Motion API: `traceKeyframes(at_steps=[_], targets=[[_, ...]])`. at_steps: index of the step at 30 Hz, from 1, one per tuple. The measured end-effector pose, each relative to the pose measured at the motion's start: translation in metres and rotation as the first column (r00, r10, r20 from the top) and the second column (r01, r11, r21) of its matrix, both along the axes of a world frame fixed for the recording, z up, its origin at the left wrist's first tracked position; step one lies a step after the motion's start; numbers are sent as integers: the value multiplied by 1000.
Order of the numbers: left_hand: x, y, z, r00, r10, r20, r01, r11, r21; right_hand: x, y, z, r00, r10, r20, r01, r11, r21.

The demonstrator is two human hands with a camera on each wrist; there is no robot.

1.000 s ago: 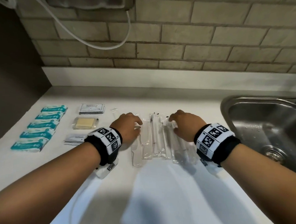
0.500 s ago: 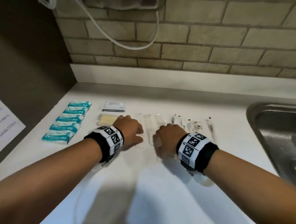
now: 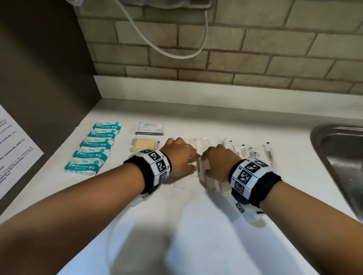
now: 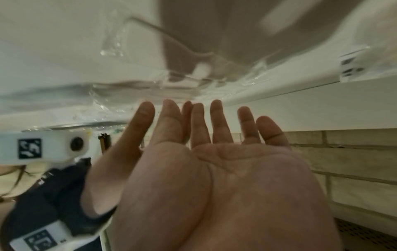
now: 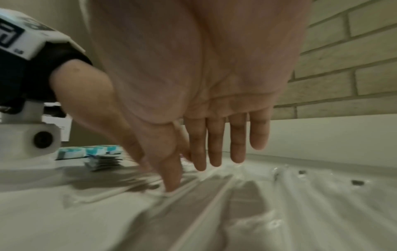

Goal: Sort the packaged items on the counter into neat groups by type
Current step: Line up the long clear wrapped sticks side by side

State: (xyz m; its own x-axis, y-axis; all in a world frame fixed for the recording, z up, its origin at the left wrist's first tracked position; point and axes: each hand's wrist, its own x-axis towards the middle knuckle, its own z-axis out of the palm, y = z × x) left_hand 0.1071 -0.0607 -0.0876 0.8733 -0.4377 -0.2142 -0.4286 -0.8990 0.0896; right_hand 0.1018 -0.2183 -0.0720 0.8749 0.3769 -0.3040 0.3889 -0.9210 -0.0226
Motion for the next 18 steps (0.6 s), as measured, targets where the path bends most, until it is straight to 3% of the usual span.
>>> traceKeyframes(at_steps=[3, 8, 11, 18], targets=[[0, -1, -9, 996, -64, -60, 71, 990, 125, -2, -7, 7, 999, -17, -45, 15, 999, -48], [-10, 8, -12, 995, -59, -79, 58, 998, -12, -6, 0, 0, 995, -20, -98, 20, 1000, -6], [-6, 16, -6, 1000, -3, 25, 4, 999, -40, -4, 6, 1, 998, -18, -58, 19, 1000, 18], [-2, 30, -15, 999, -23, -49, 33, 978, 207, -9, 19, -5, 996, 69, -60, -71, 997, -26]])
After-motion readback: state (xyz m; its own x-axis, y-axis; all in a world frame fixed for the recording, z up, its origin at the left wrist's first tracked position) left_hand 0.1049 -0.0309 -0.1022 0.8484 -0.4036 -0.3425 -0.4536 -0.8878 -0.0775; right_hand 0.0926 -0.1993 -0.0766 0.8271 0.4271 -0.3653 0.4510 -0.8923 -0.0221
